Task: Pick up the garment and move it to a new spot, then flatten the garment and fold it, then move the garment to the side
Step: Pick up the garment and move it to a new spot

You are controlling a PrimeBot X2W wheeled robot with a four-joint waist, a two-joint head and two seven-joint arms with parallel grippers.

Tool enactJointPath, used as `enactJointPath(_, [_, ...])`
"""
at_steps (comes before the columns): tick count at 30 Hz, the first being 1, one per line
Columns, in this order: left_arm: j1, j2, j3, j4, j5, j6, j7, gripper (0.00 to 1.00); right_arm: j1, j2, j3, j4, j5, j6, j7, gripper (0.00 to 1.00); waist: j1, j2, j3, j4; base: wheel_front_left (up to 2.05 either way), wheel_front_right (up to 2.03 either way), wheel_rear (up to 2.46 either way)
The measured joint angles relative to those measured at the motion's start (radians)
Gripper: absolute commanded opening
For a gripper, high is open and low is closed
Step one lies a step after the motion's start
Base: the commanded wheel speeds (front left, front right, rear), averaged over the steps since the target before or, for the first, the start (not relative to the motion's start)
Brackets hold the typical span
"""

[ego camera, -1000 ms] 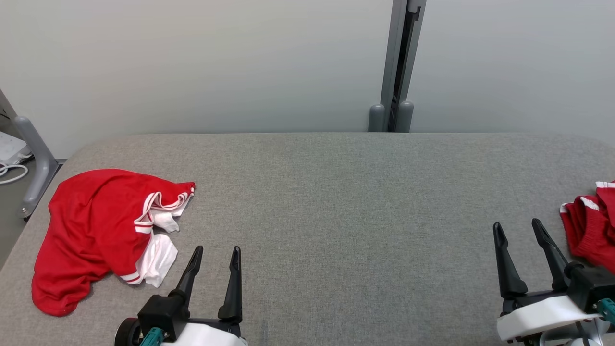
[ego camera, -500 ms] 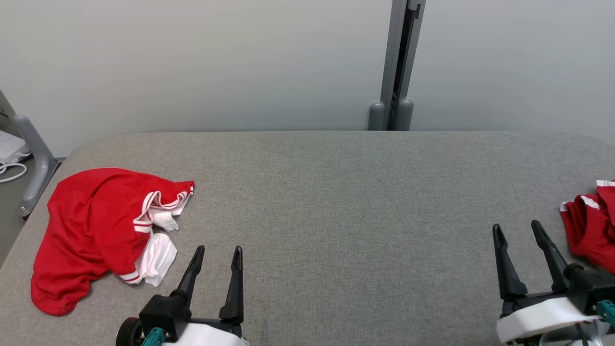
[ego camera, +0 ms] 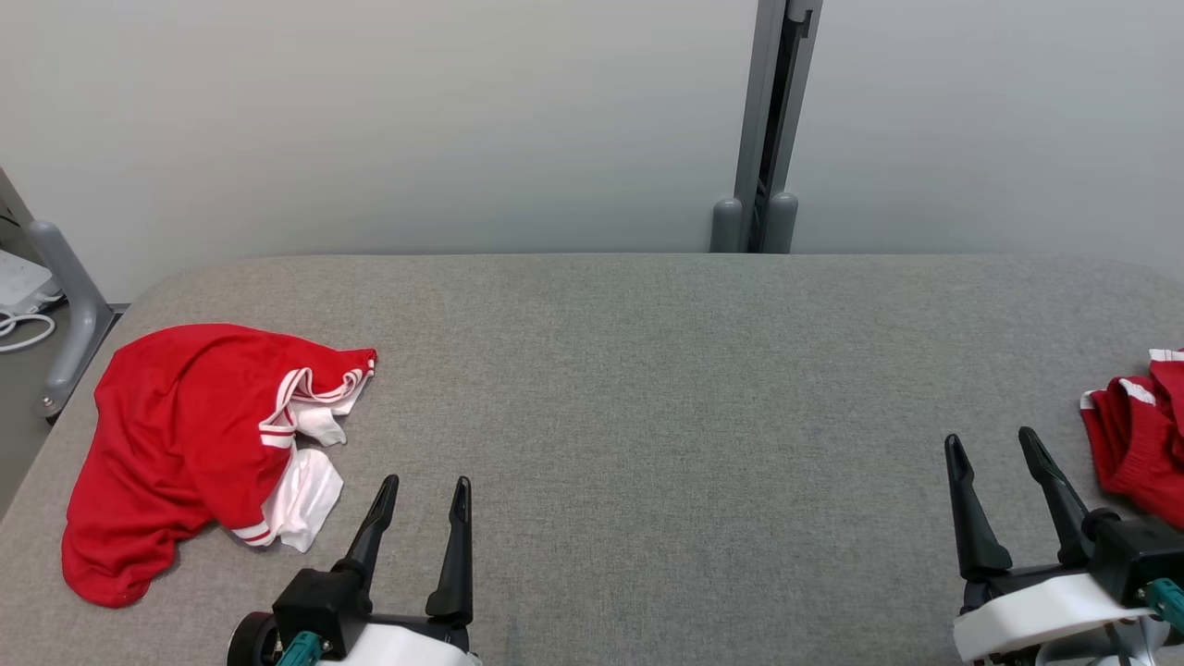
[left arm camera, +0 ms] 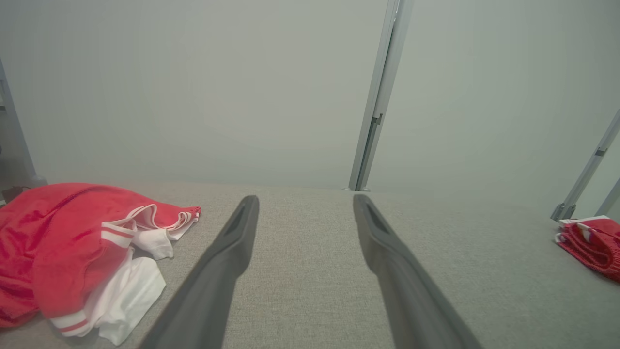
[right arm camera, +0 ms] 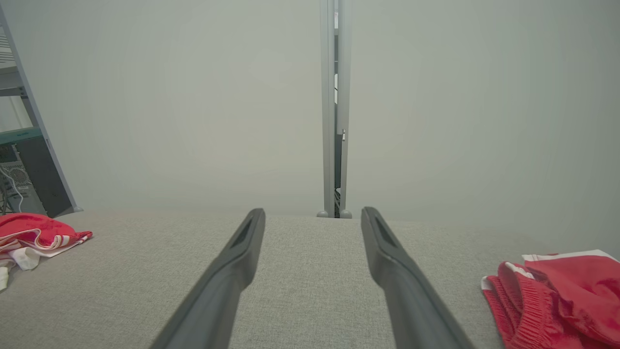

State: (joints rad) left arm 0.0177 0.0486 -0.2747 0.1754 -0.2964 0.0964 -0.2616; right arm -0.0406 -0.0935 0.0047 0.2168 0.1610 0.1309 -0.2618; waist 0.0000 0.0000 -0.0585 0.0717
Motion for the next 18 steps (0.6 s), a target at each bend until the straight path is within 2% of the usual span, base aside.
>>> enactJointPath(18, [0.000,0.000,0.000,-0.001,-0.002,0.000,0.000,1.00,0.000,-0.001,0.000,0.006,0.006,0.000,0.000,1.00,0.0000,0.0000,0.000,0.000,0.00,0.00,0.00])
